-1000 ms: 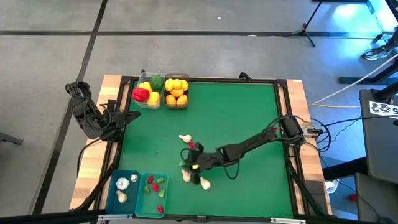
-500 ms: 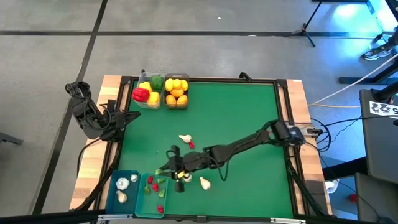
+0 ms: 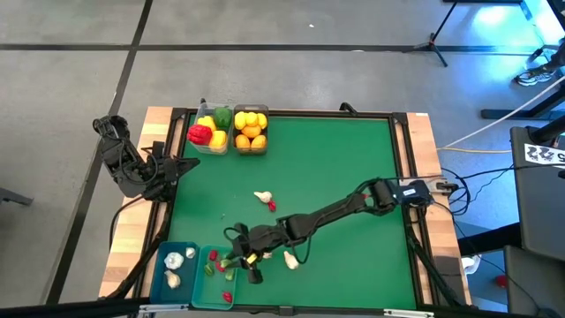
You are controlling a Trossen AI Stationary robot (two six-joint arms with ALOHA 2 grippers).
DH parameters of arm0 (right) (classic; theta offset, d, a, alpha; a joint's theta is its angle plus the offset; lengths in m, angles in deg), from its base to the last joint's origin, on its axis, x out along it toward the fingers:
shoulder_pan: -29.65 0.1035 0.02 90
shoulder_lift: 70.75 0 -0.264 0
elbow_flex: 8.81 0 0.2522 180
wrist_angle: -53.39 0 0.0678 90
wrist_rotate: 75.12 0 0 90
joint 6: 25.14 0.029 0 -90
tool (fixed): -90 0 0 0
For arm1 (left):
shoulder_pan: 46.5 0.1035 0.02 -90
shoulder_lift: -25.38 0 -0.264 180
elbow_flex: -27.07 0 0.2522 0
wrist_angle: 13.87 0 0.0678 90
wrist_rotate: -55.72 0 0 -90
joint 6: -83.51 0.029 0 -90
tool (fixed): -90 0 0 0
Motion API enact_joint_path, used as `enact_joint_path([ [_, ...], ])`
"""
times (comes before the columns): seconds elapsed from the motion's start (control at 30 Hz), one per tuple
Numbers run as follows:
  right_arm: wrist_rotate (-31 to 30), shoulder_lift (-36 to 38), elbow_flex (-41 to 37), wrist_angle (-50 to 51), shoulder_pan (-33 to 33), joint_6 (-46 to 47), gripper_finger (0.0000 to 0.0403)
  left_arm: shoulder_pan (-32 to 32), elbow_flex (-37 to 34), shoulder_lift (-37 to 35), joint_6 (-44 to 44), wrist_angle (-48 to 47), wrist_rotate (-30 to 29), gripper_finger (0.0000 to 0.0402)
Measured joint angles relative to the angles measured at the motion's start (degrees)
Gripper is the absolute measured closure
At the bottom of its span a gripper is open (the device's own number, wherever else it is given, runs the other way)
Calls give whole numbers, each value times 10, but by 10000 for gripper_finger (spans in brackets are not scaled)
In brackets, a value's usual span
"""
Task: Sort produce into baskets
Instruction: Put the green chili pepper into the green bin, then put the red chili pepper into the green bin
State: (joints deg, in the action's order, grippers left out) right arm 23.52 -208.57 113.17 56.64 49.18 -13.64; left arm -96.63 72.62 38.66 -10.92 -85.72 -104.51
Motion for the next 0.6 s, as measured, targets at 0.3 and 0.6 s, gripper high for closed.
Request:
enact_joint_path([
  [0.3, -8, -2, 0, 4, -1, 36, 203, 0, 0, 0, -4, 0, -1, 95],
  [0.6, -193, 56, 1, 90, -4, -19, 171, 0, 0, 0, -12, 0, -1, 95],
])
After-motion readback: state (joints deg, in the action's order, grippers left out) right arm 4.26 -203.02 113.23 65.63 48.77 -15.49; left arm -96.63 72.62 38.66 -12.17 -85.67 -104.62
